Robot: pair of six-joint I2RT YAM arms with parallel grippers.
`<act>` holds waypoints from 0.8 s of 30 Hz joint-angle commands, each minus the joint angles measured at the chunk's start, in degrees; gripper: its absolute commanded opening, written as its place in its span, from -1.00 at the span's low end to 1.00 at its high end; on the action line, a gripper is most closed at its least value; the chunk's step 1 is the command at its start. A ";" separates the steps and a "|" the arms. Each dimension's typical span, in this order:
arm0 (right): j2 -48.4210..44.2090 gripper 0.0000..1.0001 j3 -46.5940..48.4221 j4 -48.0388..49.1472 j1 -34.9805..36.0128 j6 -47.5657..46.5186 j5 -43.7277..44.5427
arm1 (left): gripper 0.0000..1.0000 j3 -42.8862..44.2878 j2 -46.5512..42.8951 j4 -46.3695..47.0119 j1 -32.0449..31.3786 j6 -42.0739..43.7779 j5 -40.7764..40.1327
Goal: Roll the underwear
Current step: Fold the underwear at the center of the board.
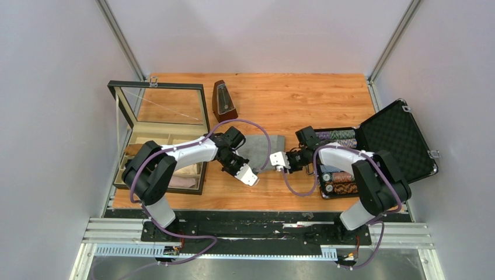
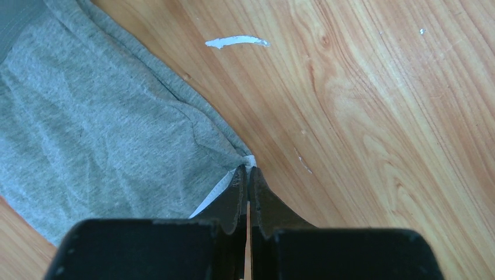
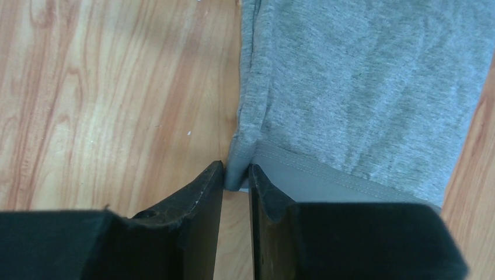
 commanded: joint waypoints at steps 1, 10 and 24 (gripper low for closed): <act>6.00 -0.55 5.55 -10.66 0.40 -2.20 3.75 | -1.00 0.19 -1.53 0.81 0.21 1.30 -0.21; 4.00 -1.00 8.84 -18.82 0.69 2.49 2.97 | -1.00 -1.28 -3.19 1.32 0.89 -0.63 -2.49; -1.31 -1.00 9.45 -28.17 1.09 17.36 -6.74 | -1.00 6.03 -2.65 -14.52 2.90 -5.90 6.30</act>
